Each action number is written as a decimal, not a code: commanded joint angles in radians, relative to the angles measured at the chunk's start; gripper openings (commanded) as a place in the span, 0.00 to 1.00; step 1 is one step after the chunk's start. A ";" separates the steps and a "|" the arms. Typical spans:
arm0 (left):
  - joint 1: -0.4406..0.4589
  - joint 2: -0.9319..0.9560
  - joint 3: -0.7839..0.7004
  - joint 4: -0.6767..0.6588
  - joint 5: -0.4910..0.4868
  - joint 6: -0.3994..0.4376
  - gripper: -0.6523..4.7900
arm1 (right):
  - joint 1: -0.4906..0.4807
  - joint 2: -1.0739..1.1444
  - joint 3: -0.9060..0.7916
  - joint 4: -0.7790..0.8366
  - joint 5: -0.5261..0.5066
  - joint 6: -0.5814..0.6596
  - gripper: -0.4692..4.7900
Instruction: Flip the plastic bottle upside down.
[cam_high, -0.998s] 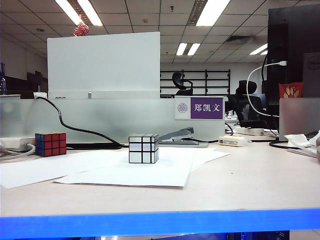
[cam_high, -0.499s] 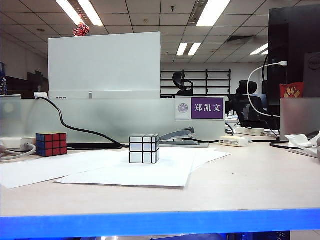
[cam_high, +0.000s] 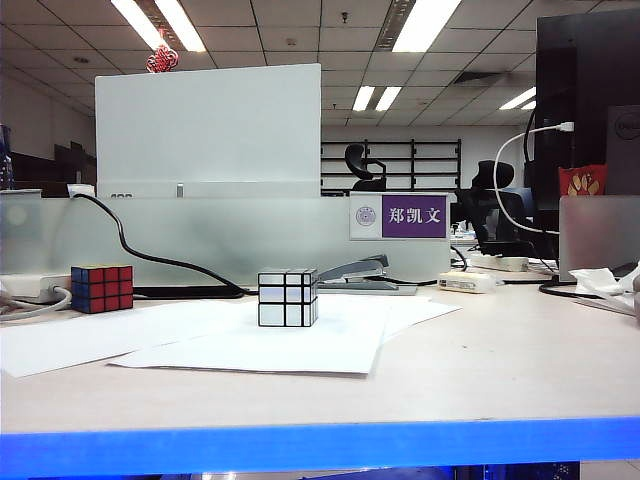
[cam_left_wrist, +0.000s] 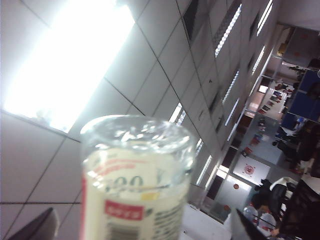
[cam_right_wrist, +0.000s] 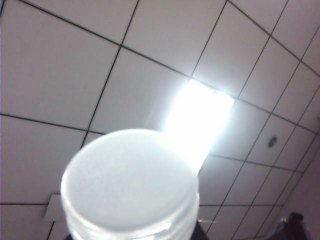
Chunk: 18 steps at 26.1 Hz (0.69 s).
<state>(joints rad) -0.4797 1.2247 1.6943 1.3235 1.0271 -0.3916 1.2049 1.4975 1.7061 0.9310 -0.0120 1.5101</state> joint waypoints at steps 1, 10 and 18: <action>0.000 -0.002 0.023 -0.002 -0.027 0.036 1.00 | 0.010 0.001 0.007 0.013 -0.010 0.005 0.07; 0.000 -0.003 0.067 -0.002 -0.040 0.064 1.00 | 0.053 0.036 0.007 -0.005 -0.008 0.009 0.07; -0.001 -0.003 0.076 -0.001 -0.039 0.024 1.00 | 0.076 0.082 0.007 -0.006 0.013 0.035 0.07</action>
<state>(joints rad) -0.4801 1.2221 1.7664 1.3315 1.0103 -0.3466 1.2789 1.5730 1.7123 0.9249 0.0090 1.5467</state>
